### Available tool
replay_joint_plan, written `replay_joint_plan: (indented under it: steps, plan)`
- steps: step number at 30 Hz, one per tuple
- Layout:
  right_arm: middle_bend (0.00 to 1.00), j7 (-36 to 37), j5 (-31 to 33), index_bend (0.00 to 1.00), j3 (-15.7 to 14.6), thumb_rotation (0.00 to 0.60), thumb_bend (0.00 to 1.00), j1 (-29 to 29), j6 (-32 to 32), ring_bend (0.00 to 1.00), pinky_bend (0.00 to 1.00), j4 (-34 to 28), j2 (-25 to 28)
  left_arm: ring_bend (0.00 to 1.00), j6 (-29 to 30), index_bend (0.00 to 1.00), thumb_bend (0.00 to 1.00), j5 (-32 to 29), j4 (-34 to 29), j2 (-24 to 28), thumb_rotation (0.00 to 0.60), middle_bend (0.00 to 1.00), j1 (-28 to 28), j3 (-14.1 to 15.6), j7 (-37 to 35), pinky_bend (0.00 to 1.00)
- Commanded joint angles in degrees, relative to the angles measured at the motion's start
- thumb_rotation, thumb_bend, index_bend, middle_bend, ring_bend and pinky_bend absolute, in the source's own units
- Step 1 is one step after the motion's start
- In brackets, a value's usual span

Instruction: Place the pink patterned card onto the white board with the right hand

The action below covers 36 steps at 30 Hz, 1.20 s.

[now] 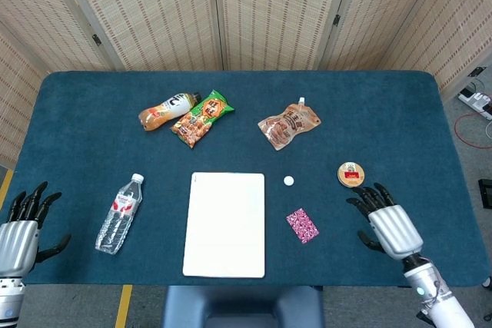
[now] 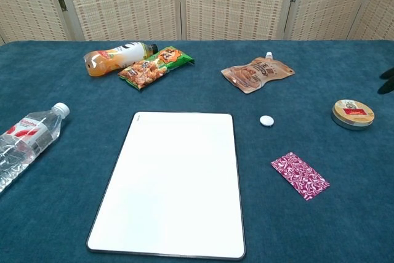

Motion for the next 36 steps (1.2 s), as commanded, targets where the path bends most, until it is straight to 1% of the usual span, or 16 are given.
replay_joint_plan:
  steps: [1,3,5,12,15,18,21,22,32,36]
  plan:
    - [0.05,-5.5,4.4,0.15,0.5,0.600,0.35,4.3,-6.8,0.07,0.01,-1.2,-3.5,0.14,0.1,0.19,0.29,-0.1,0.3,0.0,0.600,0.06,0.2,0.2,-0.2,0.00]
    - [0.01,-7.7,6.7,0.10,0.8,0.600,0.35,5.7,-9.2,0.04,0.00,-1.1,-5.1,0.14,0.0,0.19,0.29,-0.2,0.5,0.0,0.600,0.06,0.4,0.3,-0.4,0.00]
    - [0.00,-9.1,8.7,0.09,1.0,0.600,0.35,6.9,-11.2,0.01,0.00,-0.8,-6.5,0.14,0.0,0.19,0.29,-0.3,0.7,0.1,0.600,0.06,0.5,0.3,-0.6,0.00]
    - [0.00,-14.6,15.1,0.08,1.4,0.600,0.35,11.1,-16.4,0.00,0.00,1.2,-11.3,0.14,-0.2,0.19,0.29,-0.6,1.5,-0.3,0.600,0.06,0.5,0.3,-1.1,0.00]
    - [0.00,-16.0,17.1,0.08,1.3,0.600,0.35,12.5,-18.0,0.00,0.00,1.7,-12.3,0.14,-0.5,0.19,0.29,-0.6,1.7,-0.4,0.600,0.06,0.4,0.3,-1.2,0.00]
    - [0.00,-17.3,18.9,0.08,1.2,0.600,0.34,13.8,-18.7,0.00,0.00,2.4,-13.1,0.14,-0.7,0.19,0.29,-0.8,1.9,-0.3,0.600,0.06,0.4,0.3,-1.1,0.00]
    - [0.00,-17.9,20.0,0.08,1.1,0.600,0.26,14.7,-19.0,0.00,0.00,2.6,-13.2,0.14,-0.7,0.19,0.29,-1.0,2.0,-0.3,0.600,0.06,0.5,0.2,-1.2,0.00]
    - [0.00,-18.1,20.5,0.08,1.1,0.600,0.25,15.0,-19.1,0.00,0.00,2.7,-13.2,0.14,-0.8,0.19,0.29,-1.1,2.0,-0.3,0.600,0.06,0.5,0.2,-1.3,0.00]
    - [0.00,-20.3,24.5,0.08,-0.2,0.600,0.25,18.2,-20.8,0.00,0.00,3.9,-14.0,0.14,-1.0,0.19,0.29,-1.1,1.9,-0.4,0.600,0.06,0.6,0.4,-1.0,0.00]
    - [0.00,-21.0,25.9,0.10,-0.8,0.600,0.24,19.2,-21.2,0.00,0.00,4.6,-14.5,0.14,-1.1,0.19,0.29,-1.3,2.0,-0.4,0.600,0.06,0.6,0.4,-0.9,0.00]
